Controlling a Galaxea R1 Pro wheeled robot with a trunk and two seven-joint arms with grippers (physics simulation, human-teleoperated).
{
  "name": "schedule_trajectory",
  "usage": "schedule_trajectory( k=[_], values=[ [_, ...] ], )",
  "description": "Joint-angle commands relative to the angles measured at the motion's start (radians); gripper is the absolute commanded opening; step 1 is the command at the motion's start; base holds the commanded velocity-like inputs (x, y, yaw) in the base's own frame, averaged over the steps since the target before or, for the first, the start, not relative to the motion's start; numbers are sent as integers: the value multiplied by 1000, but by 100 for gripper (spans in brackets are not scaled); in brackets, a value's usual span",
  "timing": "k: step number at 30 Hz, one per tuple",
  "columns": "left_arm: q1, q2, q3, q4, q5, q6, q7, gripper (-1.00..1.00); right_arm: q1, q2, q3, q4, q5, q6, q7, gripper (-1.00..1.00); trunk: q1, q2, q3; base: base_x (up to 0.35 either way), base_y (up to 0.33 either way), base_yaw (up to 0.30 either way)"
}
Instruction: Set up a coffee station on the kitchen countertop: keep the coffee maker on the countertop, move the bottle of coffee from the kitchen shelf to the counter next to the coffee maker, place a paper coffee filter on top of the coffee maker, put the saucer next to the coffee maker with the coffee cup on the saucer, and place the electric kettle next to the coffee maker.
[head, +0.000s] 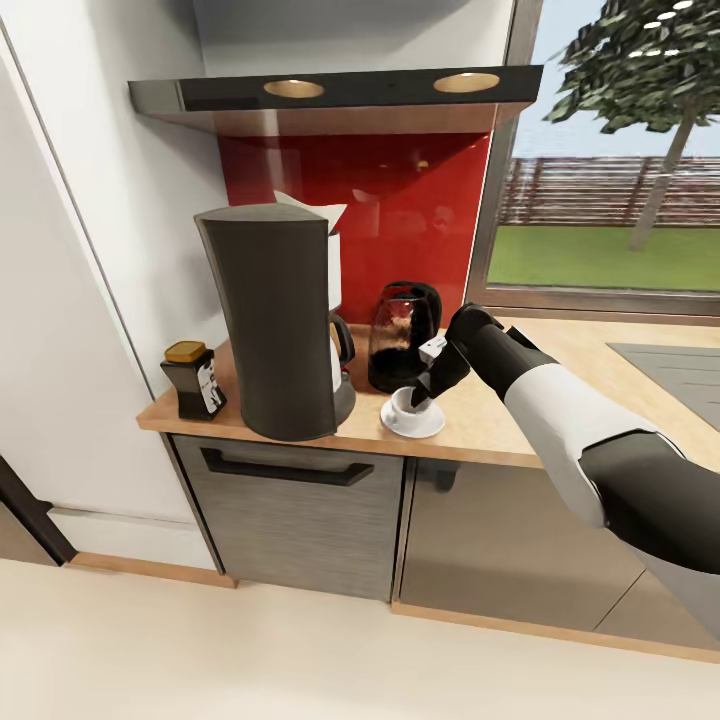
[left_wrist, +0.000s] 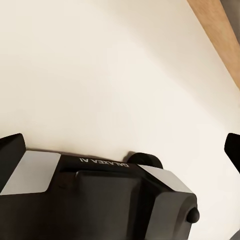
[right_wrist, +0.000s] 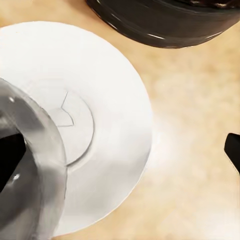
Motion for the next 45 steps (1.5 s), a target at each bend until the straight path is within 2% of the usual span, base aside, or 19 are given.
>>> schedule_trajectory(
  k=[1,19,45],
  values=[
    [0,0,-6,-1,11,9,-3,100,-1,0,3,-1,10,1,10,100,0,0,-1,0,0,0],
    [-1,0,-5,-1,11,9,-3,100,-1,0,3,-1,10,1,10,100,0,0,-1,0,0,0],
    [0,0,-5,-1,11,10,-3,100,-1,-6,-1,-9,7,4,20,100,-100,182,80,0,0,0]
  ],
)
